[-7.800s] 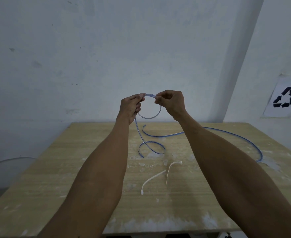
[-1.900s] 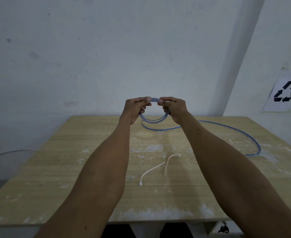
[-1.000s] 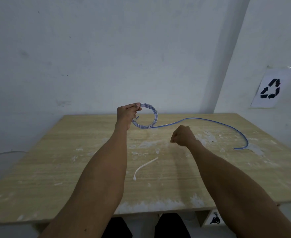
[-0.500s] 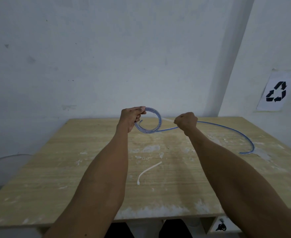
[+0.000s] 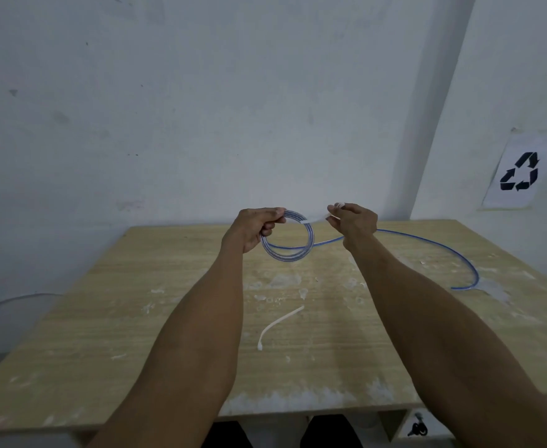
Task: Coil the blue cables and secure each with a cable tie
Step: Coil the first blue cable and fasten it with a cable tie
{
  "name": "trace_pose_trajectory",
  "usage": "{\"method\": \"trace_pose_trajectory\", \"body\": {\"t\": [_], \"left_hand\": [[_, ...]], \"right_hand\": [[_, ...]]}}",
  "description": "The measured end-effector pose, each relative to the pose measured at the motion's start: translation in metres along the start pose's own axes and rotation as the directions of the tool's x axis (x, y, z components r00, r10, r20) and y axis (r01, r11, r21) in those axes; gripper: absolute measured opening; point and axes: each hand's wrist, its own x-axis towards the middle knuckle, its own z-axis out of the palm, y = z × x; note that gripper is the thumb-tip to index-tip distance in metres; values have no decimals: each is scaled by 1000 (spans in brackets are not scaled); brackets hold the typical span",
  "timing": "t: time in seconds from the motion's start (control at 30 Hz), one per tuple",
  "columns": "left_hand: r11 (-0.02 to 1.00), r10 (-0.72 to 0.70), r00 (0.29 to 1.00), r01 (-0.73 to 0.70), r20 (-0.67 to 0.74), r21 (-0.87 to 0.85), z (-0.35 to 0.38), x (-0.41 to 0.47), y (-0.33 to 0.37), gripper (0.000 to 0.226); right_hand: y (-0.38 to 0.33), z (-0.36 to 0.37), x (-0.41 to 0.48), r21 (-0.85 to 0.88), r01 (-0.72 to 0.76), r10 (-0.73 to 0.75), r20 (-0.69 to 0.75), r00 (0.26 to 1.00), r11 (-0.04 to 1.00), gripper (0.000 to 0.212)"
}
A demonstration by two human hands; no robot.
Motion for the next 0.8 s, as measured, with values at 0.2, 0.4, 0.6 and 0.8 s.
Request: {"method": "trace_pose_trajectory", "body": {"t": [0.2,0.4,0.6,0.8], "left_hand": [[999,-7,998,10,58,-41,11,0,-1,17],[998,14,1000,-13,26,-59,5,1,0,15],[999,23,1000,-23,-3,-39,9,3,-4,17],[999,48,997,-48,-65,-2,9,6,-6,11]], "right_hand": [[7,4,6,-178,165,-182,-81,980,970,11],[8,-3,15,-373,252,-318,-126,940,893,21],[2,11,-5,-33,13,-6,201,980,999,30],[-4,19,-19,-187,44,14,300,954,981,27]]}}
